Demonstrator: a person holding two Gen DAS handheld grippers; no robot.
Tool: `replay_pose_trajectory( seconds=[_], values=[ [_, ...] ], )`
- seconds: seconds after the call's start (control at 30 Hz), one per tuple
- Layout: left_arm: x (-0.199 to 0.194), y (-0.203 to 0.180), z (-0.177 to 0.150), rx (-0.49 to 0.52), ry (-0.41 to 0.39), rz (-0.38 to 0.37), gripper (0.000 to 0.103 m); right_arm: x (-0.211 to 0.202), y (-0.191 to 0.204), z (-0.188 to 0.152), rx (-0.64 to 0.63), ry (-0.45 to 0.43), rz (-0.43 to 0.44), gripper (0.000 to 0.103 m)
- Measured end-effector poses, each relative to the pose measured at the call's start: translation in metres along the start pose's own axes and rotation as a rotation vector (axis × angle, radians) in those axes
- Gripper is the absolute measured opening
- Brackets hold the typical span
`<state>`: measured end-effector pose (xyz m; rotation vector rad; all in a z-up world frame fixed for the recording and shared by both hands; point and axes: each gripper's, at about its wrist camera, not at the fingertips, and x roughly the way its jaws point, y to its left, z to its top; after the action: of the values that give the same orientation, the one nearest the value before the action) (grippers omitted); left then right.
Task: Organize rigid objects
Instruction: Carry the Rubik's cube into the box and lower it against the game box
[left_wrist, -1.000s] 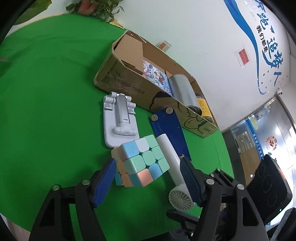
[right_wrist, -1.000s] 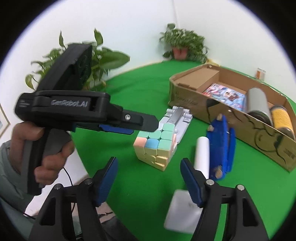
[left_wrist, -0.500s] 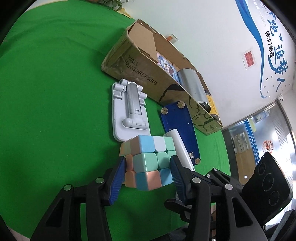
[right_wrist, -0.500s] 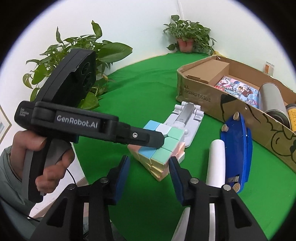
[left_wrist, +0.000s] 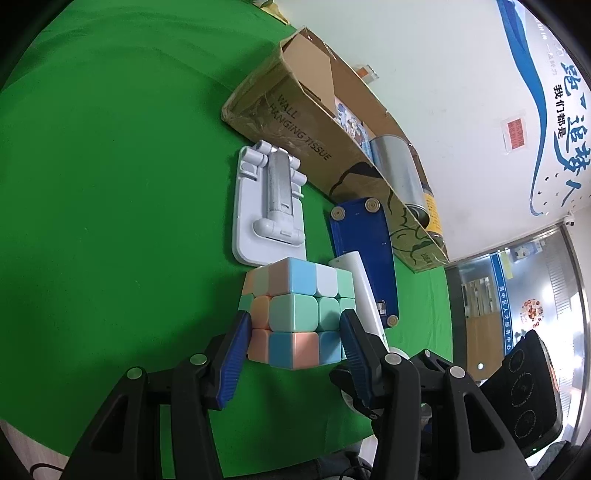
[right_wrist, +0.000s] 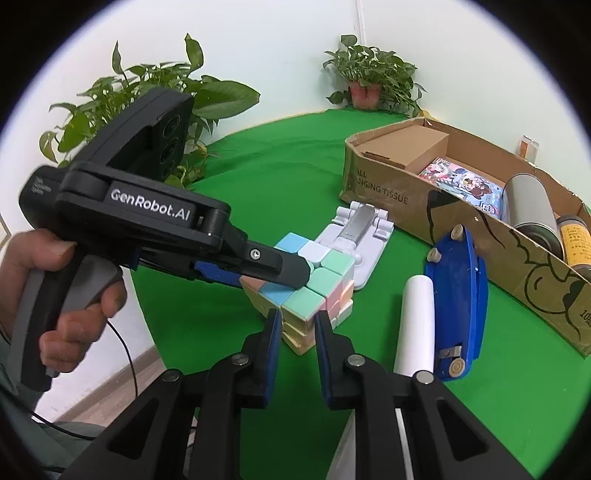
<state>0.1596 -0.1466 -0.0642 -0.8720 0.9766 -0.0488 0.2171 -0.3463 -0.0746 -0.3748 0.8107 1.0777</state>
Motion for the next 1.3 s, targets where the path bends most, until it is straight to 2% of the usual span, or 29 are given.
replay_pose_trajectory(
  seconds=[0.17, 0.4, 0.6, 0.77, 0.9, 1.07, 1.3],
  values=[
    [0.003, 0.001, 0.002, -0.006, 0.020, 0.010, 0.056, 0.005, -0.001, 0.000, 0.014, 0.024, -0.003, 0.021],
    [0.006, -0.003, -0.003, 0.028, 0.023, 0.001, 0.055, 0.018, 0.000, -0.001, 0.023, 0.065, -0.024, 0.033],
    [-0.001, -0.009, -0.006, 0.050, -0.004, -0.003, 0.055, 0.011, 0.000, 0.001, 0.022, 0.034, -0.025, 0.030],
    [-0.022, -0.039, 0.000, 0.141, -0.062, 0.015, 0.055, -0.011, -0.001, 0.012, 0.013, -0.047, -0.060, 0.030],
    [-0.032, -0.066, 0.022, 0.197, -0.095, -0.003, 0.055, -0.027, -0.012, 0.029, 0.016, -0.117, -0.103, 0.030],
    [-0.030, -0.101, 0.066, 0.284, -0.122, -0.023, 0.055, -0.036, -0.040, 0.061, 0.034, -0.187, -0.164, 0.030],
    [-0.010, -0.133, 0.135, 0.343, -0.137, -0.023, 0.055, -0.029, -0.088, 0.103, 0.073, -0.231, -0.175, 0.030]
  ],
)
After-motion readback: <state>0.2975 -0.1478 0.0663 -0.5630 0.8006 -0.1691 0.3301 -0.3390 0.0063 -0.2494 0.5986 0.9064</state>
